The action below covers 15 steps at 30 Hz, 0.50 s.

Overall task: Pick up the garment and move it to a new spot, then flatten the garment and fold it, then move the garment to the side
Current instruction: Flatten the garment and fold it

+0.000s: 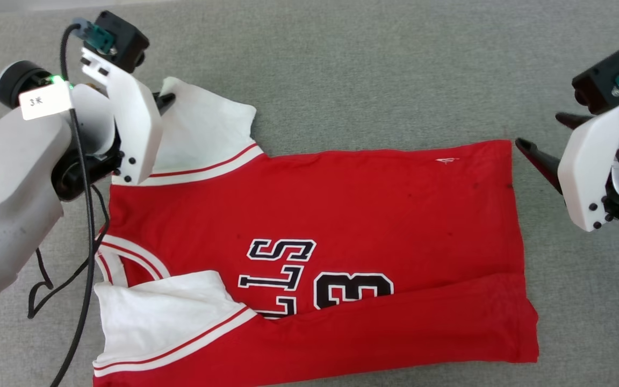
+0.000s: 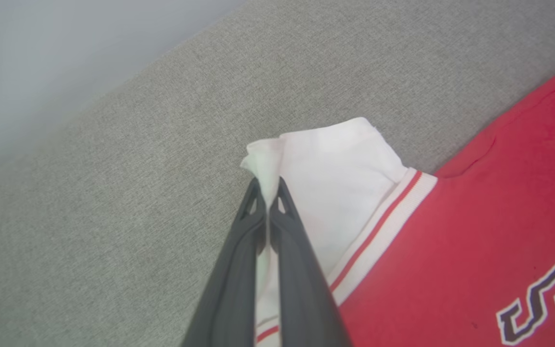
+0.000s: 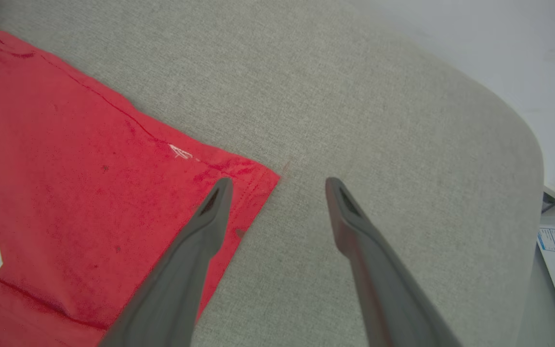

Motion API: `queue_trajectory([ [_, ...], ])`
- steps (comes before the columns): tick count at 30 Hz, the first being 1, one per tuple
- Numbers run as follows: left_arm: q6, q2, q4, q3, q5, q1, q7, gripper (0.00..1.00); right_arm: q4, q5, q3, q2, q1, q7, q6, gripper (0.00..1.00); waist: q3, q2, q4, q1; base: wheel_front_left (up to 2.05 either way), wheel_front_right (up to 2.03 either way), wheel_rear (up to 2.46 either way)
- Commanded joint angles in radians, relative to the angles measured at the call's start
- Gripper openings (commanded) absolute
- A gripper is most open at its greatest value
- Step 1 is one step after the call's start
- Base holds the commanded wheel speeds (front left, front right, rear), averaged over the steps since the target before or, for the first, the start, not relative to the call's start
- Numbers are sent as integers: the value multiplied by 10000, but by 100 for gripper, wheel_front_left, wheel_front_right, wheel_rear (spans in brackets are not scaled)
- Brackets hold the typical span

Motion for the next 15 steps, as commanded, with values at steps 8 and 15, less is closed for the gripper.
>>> queue_trajectory([
  [8, -3, -191, -369, -203, 123, -482, -403, 0, 1253, 684, 1190, -71, -1030, 1612, -8, 100, 469, 0, 428, 0, 0, 0, 0],
  [15, -3, -304, -528, -401, 136, -823, -623, 0, 2595, 708, 2023, 236, -1357, 1489, -8, 100, 839, 0, 702, 0, 0, 0, 0],
])
